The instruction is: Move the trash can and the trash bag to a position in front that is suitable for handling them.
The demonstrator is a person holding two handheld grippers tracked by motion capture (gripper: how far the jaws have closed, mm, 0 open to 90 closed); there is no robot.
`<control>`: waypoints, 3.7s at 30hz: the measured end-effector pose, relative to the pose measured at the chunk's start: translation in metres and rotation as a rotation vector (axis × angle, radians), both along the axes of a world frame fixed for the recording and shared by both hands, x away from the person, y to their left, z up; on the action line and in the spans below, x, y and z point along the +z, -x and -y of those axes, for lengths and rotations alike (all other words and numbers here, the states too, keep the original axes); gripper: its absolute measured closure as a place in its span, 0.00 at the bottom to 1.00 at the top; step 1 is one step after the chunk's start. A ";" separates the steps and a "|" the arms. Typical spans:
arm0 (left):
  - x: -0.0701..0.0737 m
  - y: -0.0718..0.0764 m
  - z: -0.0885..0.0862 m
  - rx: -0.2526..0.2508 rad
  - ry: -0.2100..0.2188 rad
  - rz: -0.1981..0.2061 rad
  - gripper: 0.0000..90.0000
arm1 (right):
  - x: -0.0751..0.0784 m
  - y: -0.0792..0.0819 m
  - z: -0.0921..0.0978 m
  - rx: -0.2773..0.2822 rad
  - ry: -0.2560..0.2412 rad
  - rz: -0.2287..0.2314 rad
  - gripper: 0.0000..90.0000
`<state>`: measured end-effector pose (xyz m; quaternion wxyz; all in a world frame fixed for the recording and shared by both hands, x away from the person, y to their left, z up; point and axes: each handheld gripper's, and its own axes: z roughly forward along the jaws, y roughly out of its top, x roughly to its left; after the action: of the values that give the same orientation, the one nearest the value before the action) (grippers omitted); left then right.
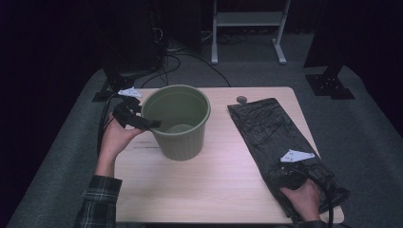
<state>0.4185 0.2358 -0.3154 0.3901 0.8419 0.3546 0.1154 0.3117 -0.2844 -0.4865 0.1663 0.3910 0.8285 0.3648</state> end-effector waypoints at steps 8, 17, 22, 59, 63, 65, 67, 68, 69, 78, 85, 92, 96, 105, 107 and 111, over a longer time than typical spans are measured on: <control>-0.001 0.018 0.019 -0.064 0.012 0.000 0.00 | 0.000 0.000 0.000 -0.001 -0.001 -0.002 0.14; -0.007 0.039 0.042 -0.145 0.058 0.009 0.00 | 0.000 0.000 0.000 -0.004 0.001 0.001 0.14; -0.008 0.047 0.054 -0.179 0.059 0.008 0.00 | 0.000 0.000 0.000 -0.005 0.001 0.001 0.14; 0.023 0.058 0.053 -0.146 0.076 0.070 0.00 | 0.000 0.001 -0.001 -0.006 0.000 0.002 0.14; 0.028 0.065 0.045 -0.124 0.077 0.087 0.00 | 0.000 0.001 -0.001 -0.006 0.001 0.001 0.14; 0.030 0.068 0.041 -0.114 0.077 0.093 0.00 | 0.000 0.001 -0.001 -0.006 0.001 0.001 0.14; 0.032 0.072 0.037 -0.109 0.079 0.096 0.00 | 0.000 0.001 -0.001 -0.006 0.001 0.001 0.14; 0.032 0.074 0.035 -0.105 0.081 0.099 0.00 | 0.000 0.001 -0.001 -0.006 0.001 0.001 0.14; 0.032 0.076 0.033 -0.102 0.079 0.101 0.00 | 0.000 0.001 -0.001 -0.006 0.001 0.001 0.14; 0.031 0.094 0.016 -0.084 0.081 0.111 0.00 | 0.000 0.001 -0.001 -0.006 0.001 0.001 0.14; 0.023 0.109 0.006 -0.067 0.078 0.113 0.00 | 0.000 0.001 -0.001 -0.006 0.002 0.002 0.14; 0.009 0.120 0.000 -0.052 0.067 0.115 0.00 | 0.000 0.001 -0.001 -0.007 0.002 0.001 0.14; -0.003 0.125 -0.001 -0.053 0.068 0.110 0.00 | 0.000 0.001 -0.001 -0.007 0.002 0.001 0.14; -0.037 0.128 -0.002 -0.054 0.067 0.112 0.00 | 0.000 0.001 -0.001 -0.007 0.002 0.001 0.14; -0.046 0.127 -0.003 -0.052 0.064 0.110 0.00 | 0.000 0.001 -0.001 -0.007 0.002 0.001 0.14; -0.064 0.125 -0.003 -0.055 0.073 0.105 0.00 | 0.000 0.001 -0.001 -0.007 0.002 0.001 0.14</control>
<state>0.2932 0.2384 -0.3797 0.4416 0.8293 0.3144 0.1359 0.3108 -0.2836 -0.4866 0.1685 0.3933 0.8274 0.3638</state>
